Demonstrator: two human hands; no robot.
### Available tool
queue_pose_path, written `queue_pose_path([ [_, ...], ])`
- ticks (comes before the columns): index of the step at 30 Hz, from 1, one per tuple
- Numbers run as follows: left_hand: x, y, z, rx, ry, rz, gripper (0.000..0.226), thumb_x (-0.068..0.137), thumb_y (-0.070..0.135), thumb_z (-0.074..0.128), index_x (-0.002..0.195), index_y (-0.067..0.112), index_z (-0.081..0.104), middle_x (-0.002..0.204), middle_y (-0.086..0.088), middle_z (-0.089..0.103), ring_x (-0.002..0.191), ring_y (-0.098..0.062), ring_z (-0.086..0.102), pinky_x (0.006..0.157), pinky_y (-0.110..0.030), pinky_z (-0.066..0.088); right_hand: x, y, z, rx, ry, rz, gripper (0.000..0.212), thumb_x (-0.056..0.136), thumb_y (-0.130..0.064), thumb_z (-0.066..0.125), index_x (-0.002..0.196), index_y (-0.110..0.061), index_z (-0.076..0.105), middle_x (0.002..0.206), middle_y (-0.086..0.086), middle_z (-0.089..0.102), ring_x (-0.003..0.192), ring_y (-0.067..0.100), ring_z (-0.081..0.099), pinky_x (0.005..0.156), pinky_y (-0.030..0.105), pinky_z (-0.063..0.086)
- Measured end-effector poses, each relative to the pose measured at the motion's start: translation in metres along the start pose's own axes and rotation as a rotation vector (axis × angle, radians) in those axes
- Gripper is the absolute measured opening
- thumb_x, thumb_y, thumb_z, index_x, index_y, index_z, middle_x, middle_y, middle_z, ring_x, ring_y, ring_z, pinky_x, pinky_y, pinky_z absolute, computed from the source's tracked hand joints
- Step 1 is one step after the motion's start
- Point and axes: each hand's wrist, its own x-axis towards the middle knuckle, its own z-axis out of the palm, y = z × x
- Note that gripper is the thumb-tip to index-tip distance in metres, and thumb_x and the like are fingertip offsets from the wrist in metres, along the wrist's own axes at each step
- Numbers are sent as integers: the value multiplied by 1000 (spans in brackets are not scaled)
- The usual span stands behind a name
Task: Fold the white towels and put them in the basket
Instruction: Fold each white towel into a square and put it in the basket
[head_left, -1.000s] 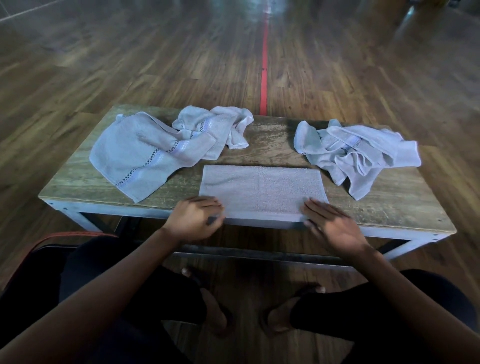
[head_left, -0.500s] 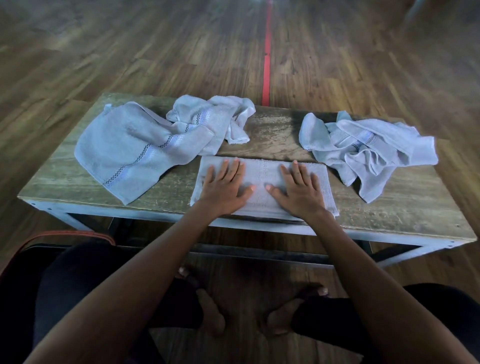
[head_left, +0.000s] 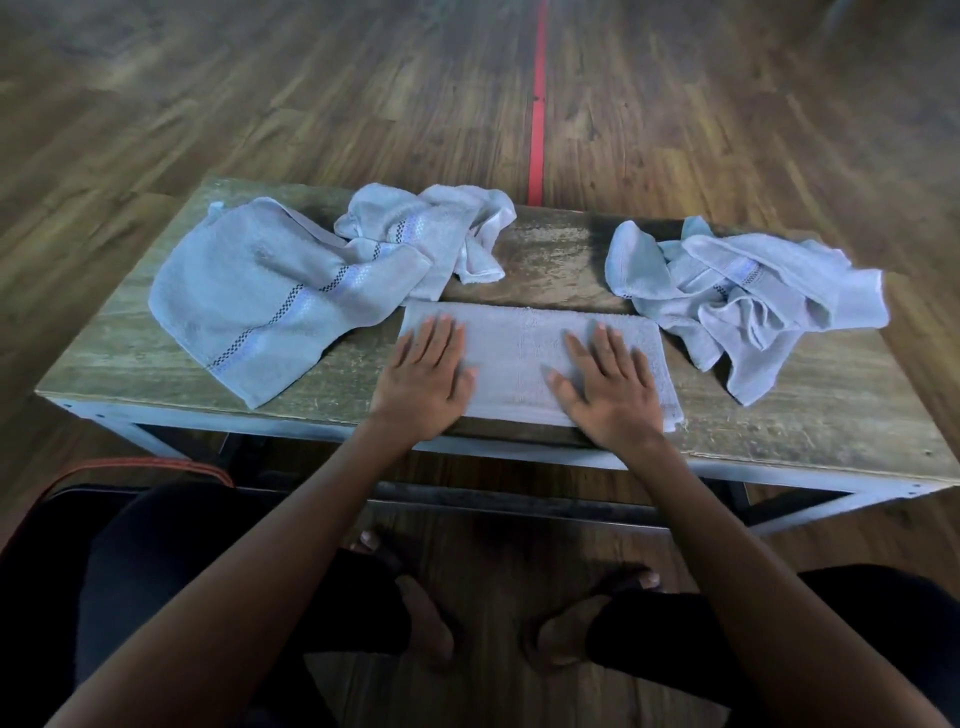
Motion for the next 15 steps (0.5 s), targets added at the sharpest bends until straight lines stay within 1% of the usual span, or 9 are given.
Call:
queue_pose_path([
  [1,-7,-6,-3,-15,-13,-15,68,92,47,19,143,6,38,149,-16,36,139,-31,33,113,-51,27,-8,10,-1,-5,23,2,71,88,-71,10,151,-37,4,161,2,-5,147,16,-9,120,40,-4],
  [4,-22,-24,-8,-61,-77,-98,73,89,48,4,151,11,16,159,-8,12,147,-24,10,118,-47,7,-24,33,-2,7,107,-6,77,85,-72,3,151,-34,12,161,6,5,148,20,0,120,44,4],
  [6,-30,-31,-12,-25,-126,-133,70,90,45,3,152,12,7,160,-4,4,147,-19,-1,117,-47,-5,-30,45,-2,10,140,3,78,85,-69,3,151,-30,17,160,8,11,148,22,4,117,48,3],
  [7,-34,-32,-14,2,-129,-133,69,90,43,4,151,11,9,160,-4,5,147,-19,-1,116,-48,-7,-32,49,-1,-6,137,0,78,85,-66,3,151,-28,19,160,7,11,148,22,4,116,48,-1],
  [8,-39,-31,-16,23,-108,-119,69,90,42,5,151,10,14,159,-5,11,147,-20,2,116,-49,-8,-34,53,-2,-27,132,-15,78,86,-64,4,151,-26,21,160,6,13,148,21,4,115,48,-5],
  [10,-46,-25,-20,21,17,-60,67,90,41,10,143,9,36,152,-6,34,144,-23,21,116,-53,-1,-37,55,-8,-69,139,-78,77,86,-61,7,147,-21,34,157,3,25,147,18,12,116,46,-7],
  [12,-49,-11,-22,-63,153,34,56,89,41,26,126,13,57,132,-4,57,130,-23,46,115,-53,13,-40,52,-14,-66,199,-182,67,89,-58,20,134,-21,52,144,0,46,138,14,29,114,41,3],
  [13,-48,-2,-21,-104,188,77,49,88,41,33,118,16,63,123,-1,62,121,-22,53,114,-50,17,-42,48,-15,-48,230,-238,60,89,-57,27,127,-22,58,135,-2,54,130,11,35,110,39,11],
  [15,-40,16,-20,-179,171,126,41,86,45,42,108,22,69,112,5,66,110,-19,59,110,-42,22,-42,37,-16,1,235,-324,54,87,-56,34,119,-24,64,124,-5,60,119,11,40,100,35,21],
])
